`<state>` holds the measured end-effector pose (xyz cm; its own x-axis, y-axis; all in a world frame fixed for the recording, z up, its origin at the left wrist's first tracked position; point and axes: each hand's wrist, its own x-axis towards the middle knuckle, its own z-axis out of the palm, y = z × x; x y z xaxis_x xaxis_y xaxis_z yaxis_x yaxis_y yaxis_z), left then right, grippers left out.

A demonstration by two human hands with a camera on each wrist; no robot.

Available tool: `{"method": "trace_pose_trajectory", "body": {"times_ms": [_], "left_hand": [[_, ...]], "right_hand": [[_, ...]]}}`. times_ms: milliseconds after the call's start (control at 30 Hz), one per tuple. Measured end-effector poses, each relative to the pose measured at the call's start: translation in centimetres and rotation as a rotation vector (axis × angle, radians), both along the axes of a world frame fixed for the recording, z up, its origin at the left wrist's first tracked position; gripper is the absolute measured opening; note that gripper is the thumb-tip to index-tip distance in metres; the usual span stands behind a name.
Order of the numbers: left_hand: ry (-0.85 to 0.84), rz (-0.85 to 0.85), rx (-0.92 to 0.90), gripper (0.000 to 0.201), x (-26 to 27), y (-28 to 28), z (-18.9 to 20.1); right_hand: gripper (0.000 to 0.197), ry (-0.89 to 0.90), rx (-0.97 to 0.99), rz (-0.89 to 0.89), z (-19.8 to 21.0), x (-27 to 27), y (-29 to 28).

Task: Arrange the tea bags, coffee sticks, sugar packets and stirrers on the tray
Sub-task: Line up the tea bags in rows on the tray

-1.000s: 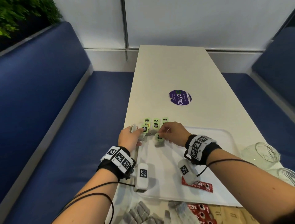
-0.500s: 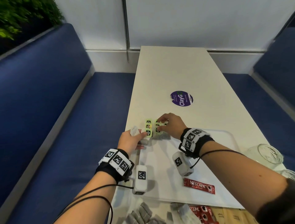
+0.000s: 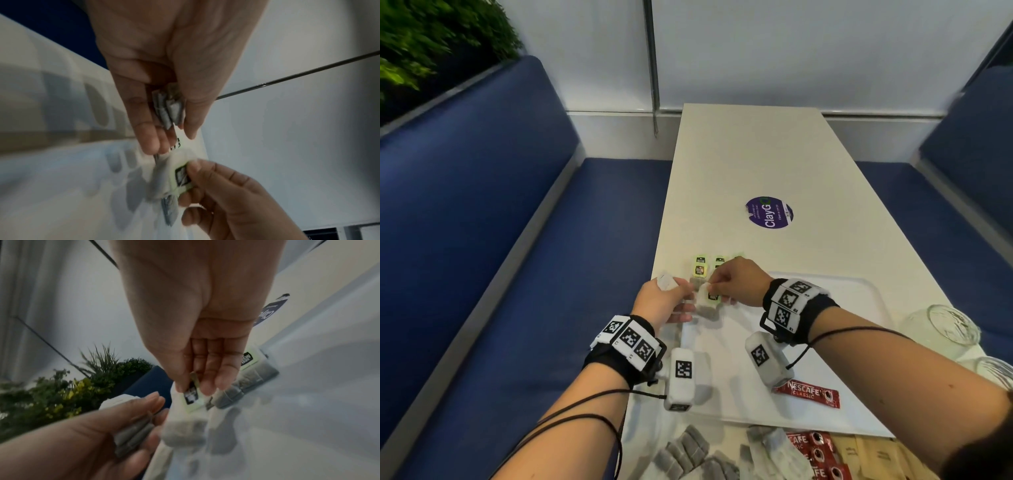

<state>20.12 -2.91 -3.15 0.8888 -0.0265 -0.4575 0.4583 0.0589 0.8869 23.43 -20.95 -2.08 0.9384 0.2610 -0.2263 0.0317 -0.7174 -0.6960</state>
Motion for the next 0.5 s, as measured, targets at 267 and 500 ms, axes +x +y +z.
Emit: {"method": "trace_pose_trajectory", "body": {"times_ms": [267, 500], "left_hand": [[0.126, 0.005, -0.091, 0.013, 1.0, 1.6, -0.3], [0.062, 0.014, -0.031, 0.026, 0.7, 1.9, -0.6]], "right_hand": [[0.013, -0.102, -0.15, -0.027, -0.7, 1.2, 1.4], [0.014, -0.101, -0.248, -0.064, -0.6, 2.5, 2.5]]}}
